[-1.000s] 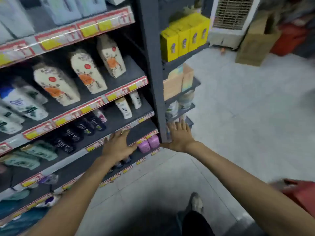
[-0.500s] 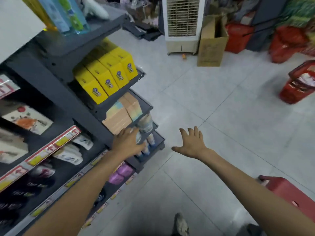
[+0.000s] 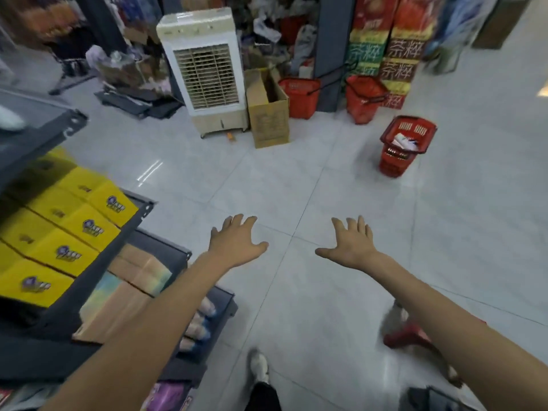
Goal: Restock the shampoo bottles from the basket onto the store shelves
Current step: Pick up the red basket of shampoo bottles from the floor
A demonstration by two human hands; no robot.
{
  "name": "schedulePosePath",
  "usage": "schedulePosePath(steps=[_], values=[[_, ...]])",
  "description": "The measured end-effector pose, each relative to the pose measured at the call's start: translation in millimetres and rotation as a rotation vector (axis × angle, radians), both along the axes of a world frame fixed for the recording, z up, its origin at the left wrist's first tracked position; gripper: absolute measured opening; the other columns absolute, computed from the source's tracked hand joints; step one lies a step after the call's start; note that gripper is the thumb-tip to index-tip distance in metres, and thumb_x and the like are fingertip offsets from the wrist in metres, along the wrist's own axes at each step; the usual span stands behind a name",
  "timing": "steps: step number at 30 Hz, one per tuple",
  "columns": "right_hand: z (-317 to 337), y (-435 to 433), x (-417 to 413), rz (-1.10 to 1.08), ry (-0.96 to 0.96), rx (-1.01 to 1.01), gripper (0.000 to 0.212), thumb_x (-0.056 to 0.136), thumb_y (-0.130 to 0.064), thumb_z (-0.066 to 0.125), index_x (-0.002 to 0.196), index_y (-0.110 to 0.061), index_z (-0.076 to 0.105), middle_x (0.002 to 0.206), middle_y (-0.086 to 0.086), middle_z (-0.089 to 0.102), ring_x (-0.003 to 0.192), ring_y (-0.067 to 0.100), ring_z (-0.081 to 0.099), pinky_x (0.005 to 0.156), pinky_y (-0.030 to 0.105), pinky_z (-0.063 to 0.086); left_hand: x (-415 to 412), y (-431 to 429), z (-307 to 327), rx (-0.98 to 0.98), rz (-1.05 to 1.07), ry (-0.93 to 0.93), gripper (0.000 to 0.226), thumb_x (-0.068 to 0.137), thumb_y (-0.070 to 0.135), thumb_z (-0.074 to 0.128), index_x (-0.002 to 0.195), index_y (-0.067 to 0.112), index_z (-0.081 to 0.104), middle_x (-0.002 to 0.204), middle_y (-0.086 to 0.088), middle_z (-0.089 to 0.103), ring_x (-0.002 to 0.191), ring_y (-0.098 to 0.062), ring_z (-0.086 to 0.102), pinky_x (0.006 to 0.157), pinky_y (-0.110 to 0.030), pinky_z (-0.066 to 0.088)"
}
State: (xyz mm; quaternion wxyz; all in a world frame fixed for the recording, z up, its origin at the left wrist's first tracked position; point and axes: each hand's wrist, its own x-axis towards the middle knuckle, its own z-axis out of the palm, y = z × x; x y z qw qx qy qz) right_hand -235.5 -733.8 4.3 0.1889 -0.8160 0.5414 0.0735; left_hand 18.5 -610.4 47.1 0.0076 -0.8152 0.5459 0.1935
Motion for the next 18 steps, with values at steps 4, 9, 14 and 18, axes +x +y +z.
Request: schedulePosePath(steps=[4, 9, 14, 18], values=[[18.7, -33.2, 1.7, -0.097, 0.036, -0.026, 0.103, 0.082, -0.075, 0.058, 0.160, -0.022, 0.016, 0.164, 0.020, 0.017, 0.154, 0.045, -0.005, 0.125, 0.055, 0.005, 19.7, -69.9, 10.8, -0.051, -0.113, -0.013, 0.083, 0.091, 0.067, 0.053, 0.160, 0.031, 0.025, 0.170, -0.004, 0.017, 0.156, -0.027, 0.014, 0.121, -0.061, 0.021], [53.0, -82.3, 2.6, -0.255, 0.060, -0.089, 0.103, 0.083, -0.074, 0.058, 0.161, -0.022, 0.016, 0.165, 0.019, 0.016, 0.154, 0.044, -0.004, 0.125, 0.054, 0.005, 39.0, -155.7, 30.3, -0.115, -0.255, -0.026, 0.084, 0.091, 0.068, 0.052, 0.161, 0.031, 0.024, 0.170, -0.004, 0.014, 0.155, -0.028, 0.014, 0.120, -0.062, 0.021], [65.2, -117.5, -13.8, -0.354, 0.089, -0.114, 0.104, 0.082, -0.076, 0.057, 0.161, -0.022, 0.015, 0.165, 0.018, 0.016, 0.154, 0.044, -0.005, 0.125, 0.055, 0.005, 31.3, -226.8, 34.0, -0.156, -0.333, 0.035, 0.084, 0.091, 0.067, 0.052, 0.160, 0.029, 0.025, 0.170, -0.005, 0.013, 0.155, -0.029, 0.014, 0.120, -0.061, 0.021], [71.6, -152.7, -33.4, -0.434, 0.098, -0.129, 0.104, 0.082, -0.077, 0.056, 0.161, -0.022, 0.015, 0.165, 0.018, 0.016, 0.154, 0.044, -0.004, 0.125, 0.055, 0.006, 13.9, -278.7, 30.6, -0.160, -0.393, 0.056, 0.085, 0.090, 0.067, 0.052, 0.161, 0.029, 0.024, 0.171, -0.005, 0.011, 0.156, -0.029, 0.013, 0.120, -0.062, 0.022]])
